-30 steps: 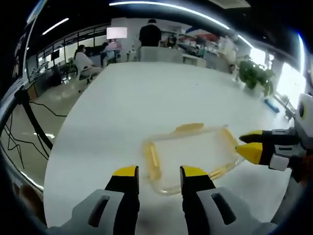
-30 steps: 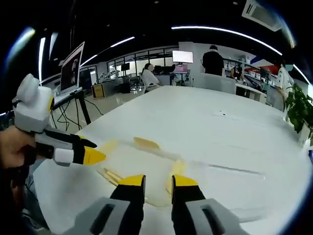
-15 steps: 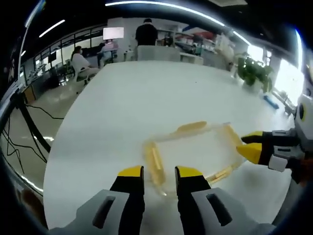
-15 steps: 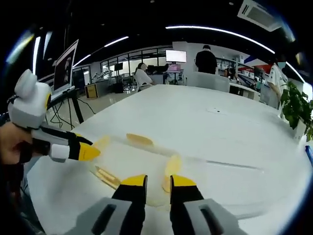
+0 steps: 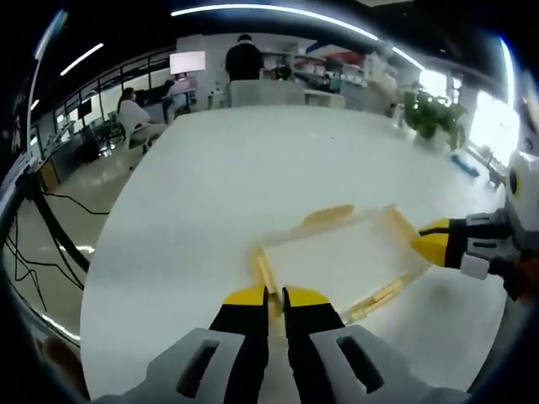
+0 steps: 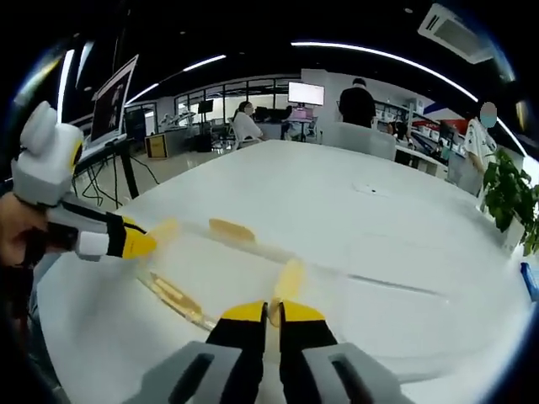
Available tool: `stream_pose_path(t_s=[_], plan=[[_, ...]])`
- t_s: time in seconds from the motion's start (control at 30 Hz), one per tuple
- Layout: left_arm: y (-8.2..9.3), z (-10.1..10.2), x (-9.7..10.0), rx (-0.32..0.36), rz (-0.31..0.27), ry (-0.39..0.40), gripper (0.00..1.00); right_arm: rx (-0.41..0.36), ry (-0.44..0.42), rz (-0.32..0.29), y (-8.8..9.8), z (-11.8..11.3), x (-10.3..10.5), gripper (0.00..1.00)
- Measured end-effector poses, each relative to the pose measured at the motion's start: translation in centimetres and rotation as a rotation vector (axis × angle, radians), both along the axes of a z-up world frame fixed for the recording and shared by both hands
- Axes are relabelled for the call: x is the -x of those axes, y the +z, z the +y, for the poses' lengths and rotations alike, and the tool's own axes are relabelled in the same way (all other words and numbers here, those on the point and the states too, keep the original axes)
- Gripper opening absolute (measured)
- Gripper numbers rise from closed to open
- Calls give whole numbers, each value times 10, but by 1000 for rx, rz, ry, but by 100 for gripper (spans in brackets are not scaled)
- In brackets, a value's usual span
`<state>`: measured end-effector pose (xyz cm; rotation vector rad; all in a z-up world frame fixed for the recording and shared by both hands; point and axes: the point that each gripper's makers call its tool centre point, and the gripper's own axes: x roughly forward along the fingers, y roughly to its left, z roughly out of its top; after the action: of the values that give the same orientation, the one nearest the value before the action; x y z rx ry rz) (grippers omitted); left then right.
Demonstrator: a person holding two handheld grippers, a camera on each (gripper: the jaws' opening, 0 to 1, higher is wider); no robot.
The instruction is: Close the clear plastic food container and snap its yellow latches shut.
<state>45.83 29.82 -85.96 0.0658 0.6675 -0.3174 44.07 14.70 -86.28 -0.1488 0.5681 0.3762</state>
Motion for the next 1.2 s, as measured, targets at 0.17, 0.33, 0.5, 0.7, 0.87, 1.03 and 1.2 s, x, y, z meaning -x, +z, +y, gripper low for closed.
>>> stream_pose_path(t_s=[0.17,0.33,0.5,0.7,0.87,1.03,1.2], plan=[[1,3,2,-10,3,-9,3,-15,7,9,0,4,2,0],[3,6,4,-14,0,-7,3,-26,13,15,2,6,4,0],[6,6,6,-18,0,-2,3,-35,21,25,3,6,4,0],[10,4,8,-25,-2,-23,3,-41,24,26,7,4,3,0],[17,5,8,-29,-18,-25,3,-53,28,31,10,6,4,0],[21,5,9,-31,-25,-22,2,-60,33,28,13,8,7,0],[25,7,13,-35,-32,-19,2,-65,41,26,15,9,8,0]])
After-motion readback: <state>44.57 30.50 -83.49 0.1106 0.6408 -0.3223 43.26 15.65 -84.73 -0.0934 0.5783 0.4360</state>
